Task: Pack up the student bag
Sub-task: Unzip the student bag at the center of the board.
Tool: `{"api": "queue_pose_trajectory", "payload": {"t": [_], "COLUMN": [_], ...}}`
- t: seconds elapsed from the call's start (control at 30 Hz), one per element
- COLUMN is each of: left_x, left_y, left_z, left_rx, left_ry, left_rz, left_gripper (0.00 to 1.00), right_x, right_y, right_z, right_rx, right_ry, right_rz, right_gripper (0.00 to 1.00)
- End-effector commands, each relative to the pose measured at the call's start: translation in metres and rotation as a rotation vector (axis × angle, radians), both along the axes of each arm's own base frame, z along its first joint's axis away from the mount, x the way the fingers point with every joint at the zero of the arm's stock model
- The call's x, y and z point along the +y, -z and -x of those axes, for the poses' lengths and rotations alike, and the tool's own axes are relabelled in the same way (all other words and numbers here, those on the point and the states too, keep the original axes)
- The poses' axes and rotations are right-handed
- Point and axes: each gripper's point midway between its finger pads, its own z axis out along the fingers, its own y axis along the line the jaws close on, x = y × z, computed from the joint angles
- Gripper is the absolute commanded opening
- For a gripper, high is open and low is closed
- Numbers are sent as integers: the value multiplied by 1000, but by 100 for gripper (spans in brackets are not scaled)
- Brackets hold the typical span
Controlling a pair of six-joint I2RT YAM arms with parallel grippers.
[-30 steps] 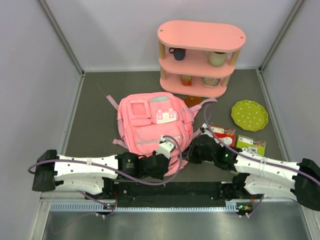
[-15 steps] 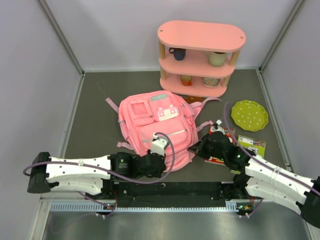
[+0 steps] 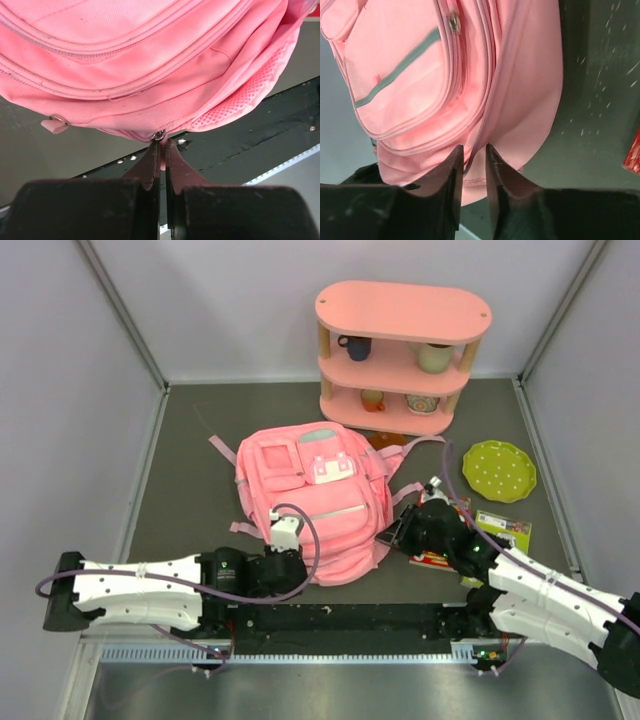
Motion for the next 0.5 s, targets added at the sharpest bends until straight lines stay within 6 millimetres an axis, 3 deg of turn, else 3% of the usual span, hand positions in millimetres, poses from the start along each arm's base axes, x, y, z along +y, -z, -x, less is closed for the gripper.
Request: {"api": "queue_pose_trajectory", "payload": {"t": [0.0,0.03,0.07,0.13,0.17,0.2,0.27,0.33,0.47], "left_x": [4,-5,-17,-31,-38,-45,-58,-76,-101], "left_y": [-7,-11,-17,-27,-27,-33,-33,-45,-44], "left_z": [-5,-3,-4,-2,-3,-3,-1,1,3], "left_rx": [-77,-79,-109,-119,-129,-135,-134,-143,-137], "left_ry": [90,120,162,203,224,236,286,319,367], "left_rz": [-47,-20,3,37,32,45,34,74,48], "left_gripper": [0,0,0,0,0,0,0,0,0], "right_x": [5,7,10,5,3,3,9,18,33], "right_y": [-37,-41,-48,-44,-51,-46,-53,-59,-60], "right_z": [-18,-16,-8,4,9,18,29,44,56], "right_rx": [-128,-126,-124,-72,-71,-50,-27,4,56], "right_ry": [-26,-36,-64,-56,-51,-61,-59,-75,-73], "right_rz": [-34,-54,-89,-98,-131,-147,-235,-299,-297], "right_gripper": [37,52,61,75,76,76,77,76,77]}}
